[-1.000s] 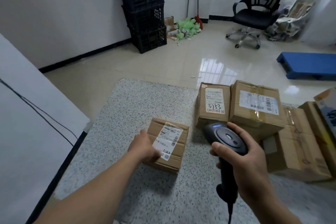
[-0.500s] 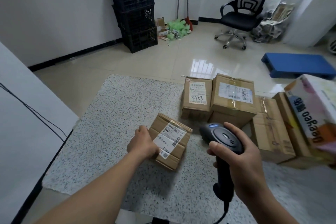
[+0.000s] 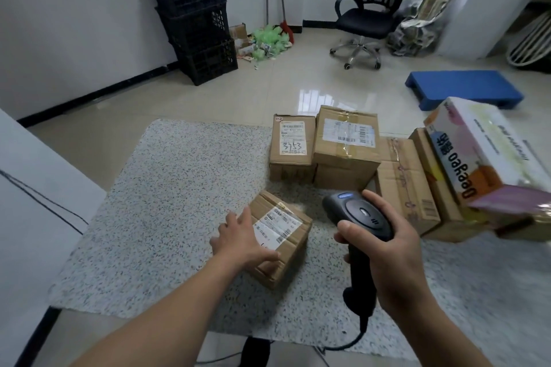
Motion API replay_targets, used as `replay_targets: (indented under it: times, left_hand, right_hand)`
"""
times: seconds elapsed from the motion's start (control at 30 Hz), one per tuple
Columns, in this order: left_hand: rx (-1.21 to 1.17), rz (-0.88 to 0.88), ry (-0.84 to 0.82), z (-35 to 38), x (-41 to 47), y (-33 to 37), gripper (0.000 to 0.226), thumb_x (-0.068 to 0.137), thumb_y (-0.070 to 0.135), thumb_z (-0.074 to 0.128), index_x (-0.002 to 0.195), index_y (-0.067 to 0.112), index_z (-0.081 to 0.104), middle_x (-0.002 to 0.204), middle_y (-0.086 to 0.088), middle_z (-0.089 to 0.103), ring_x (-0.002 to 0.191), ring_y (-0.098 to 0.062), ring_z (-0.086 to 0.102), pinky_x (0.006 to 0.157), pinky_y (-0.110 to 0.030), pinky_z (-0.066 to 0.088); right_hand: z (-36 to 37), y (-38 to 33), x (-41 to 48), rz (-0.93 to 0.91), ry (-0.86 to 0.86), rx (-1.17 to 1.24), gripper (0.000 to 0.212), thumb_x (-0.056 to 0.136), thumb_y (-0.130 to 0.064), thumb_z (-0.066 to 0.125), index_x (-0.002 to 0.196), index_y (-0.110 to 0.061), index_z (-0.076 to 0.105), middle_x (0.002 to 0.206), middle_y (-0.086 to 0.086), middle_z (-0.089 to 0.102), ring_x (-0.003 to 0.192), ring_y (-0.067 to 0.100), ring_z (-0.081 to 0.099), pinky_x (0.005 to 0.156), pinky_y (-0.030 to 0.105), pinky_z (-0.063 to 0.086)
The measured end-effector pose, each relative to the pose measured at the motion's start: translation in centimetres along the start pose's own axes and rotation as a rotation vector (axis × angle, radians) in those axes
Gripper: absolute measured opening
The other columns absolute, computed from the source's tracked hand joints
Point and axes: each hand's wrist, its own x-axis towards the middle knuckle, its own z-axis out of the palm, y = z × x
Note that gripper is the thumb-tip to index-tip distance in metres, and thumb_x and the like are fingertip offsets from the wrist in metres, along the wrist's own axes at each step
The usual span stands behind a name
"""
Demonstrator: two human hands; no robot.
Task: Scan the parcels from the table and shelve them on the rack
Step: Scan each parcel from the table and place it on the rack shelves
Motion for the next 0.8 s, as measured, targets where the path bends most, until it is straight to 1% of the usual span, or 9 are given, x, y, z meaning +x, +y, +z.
replay_targets:
  times: [0.07, 0.17, 0.23, 0.3, 0.47, 0.57, 0.63, 0.73, 0.8]
  left_hand:
    - [0.044, 0.017, -0.033, 0.6, -0.4, 0.2, 0.147, 0.048, 0.085, 0.077, 0.156, 0.027, -0.004, 0.160, -0.013, 0.010, 0.144, -0.036, 0.025, 0.110, -0.057, 0.036]
    - [0.095, 0.020, -0.054, 1.1, -1.1, 0.2, 0.150, 0.047, 0.086, 0.076, 0.157, 0.027, -0.007, 0.164, -0.014, -0.001, 0.147, -0.039, 0.017, 0.112, -0.060, 0.032]
    - [0.099, 0.008, -0.055, 1.1, -1.5, 0.3, 0.149, 0.050, 0.083, 0.078, 0.158, 0.027, -0.007, 0.164, -0.017, -0.003, 0.148, -0.040, 0.015, 0.113, -0.059, 0.031]
    - [0.103, -0.002, -0.052, 1.0, -1.9, 0.4, 0.148, 0.050, 0.081, 0.080, 0.158, 0.029, -0.008, 0.164, -0.019, -0.003, 0.148, -0.041, 0.016, 0.113, -0.058, 0.031]
    - [0.179, 0.039, 0.017, 1.2, -3.2, 1.0, 0.149, 0.051, 0.082, 0.078, 0.157, 0.030, -0.013, 0.161, -0.021, 0.003, 0.143, -0.042, 0.023, 0.111, -0.057, 0.033]
    - [0.264, 0.119, 0.103, 1.7, -4.6, 1.9, 0.148, 0.054, 0.081, 0.077, 0.156, 0.027, -0.015, 0.157, -0.018, 0.006, 0.139, -0.040, 0.025, 0.109, -0.057, 0.033]
    - [0.315, 0.168, 0.175, 2.0, -5.5, 2.5, 0.145, 0.058, 0.079, 0.077, 0.156, 0.024, -0.015, 0.154, -0.015, 0.010, 0.136, -0.037, 0.027, 0.106, -0.054, 0.035]
    - [0.318, 0.235, 0.283, 2.1, -6.2, 3.5, 0.134, 0.066, 0.069, 0.078, 0.155, 0.019, -0.009, 0.144, -0.010, 0.022, 0.127, -0.030, 0.033, 0.101, -0.047, 0.038]
    - [0.274, 0.277, 0.335, 2.0, -6.4, 4.0, 0.116, 0.073, 0.057, 0.079, 0.154, 0.016, 0.007, 0.137, -0.008, 0.030, 0.120, -0.025, 0.036, 0.098, -0.041, 0.040]
  right_hand:
    - [-0.3, 0.0, -0.3, 0.000, -0.006, 0.008, 0.076, 0.059, -0.026, 0.083, 0.131, -0.029, 0.061, 0.109, 0.004, 0.073, 0.092, 0.031, 0.075, 0.062, 0.032, 0.058]
    - [-0.8, 0.0, -0.7, -0.001, -0.006, 0.015, 0.068, 0.059, -0.024, 0.083, 0.124, -0.034, 0.064, 0.105, 0.004, 0.074, 0.087, 0.034, 0.074, 0.059, 0.034, 0.058]
    - [-1.1, 0.0, -0.8, -0.005, -0.007, 0.017, 0.065, 0.059, -0.024, 0.083, 0.120, -0.036, 0.065, 0.104, 0.004, 0.074, 0.087, 0.036, 0.074, 0.058, 0.036, 0.058]
    - [-1.3, 0.1, -1.1, -0.008, -0.013, 0.016, 0.067, 0.059, -0.024, 0.083, 0.122, -0.035, 0.064, 0.106, 0.004, 0.074, 0.088, 0.036, 0.074, 0.058, 0.038, 0.058]
    - [-1.5, 0.0, -1.7, -0.018, -0.023, 0.012, 0.070, 0.058, -0.025, 0.084, 0.124, -0.035, 0.063, 0.105, 0.002, 0.074, 0.088, 0.033, 0.075, 0.060, 0.035, 0.058]
    - [-1.7, -0.1, -2.0, -0.033, -0.026, 0.002, 0.071, 0.059, -0.027, 0.085, 0.127, -0.032, 0.064, 0.105, -0.005, 0.075, 0.093, 0.028, 0.075, 0.071, 0.039, 0.059]
    - [-2.0, -0.3, -2.2, -0.038, -0.026, -0.005, 0.077, 0.059, -0.027, 0.085, 0.133, -0.028, 0.062, 0.107, -0.004, 0.075, 0.097, 0.027, 0.075, 0.079, 0.043, 0.060]
    - [-2.6, -0.8, -2.9, -0.042, -0.021, -0.003, 0.081, 0.061, -0.025, 0.085, 0.138, -0.025, 0.059, 0.110, -0.002, 0.073, 0.098, 0.027, 0.074, 0.082, 0.045, 0.061]
    - [-3.3, -1.1, -3.3, -0.046, -0.013, 0.004, 0.080, 0.064, -0.021, 0.088, 0.138, -0.025, 0.059, 0.107, -0.004, 0.073, 0.096, 0.026, 0.075, 0.075, 0.039, 0.062]
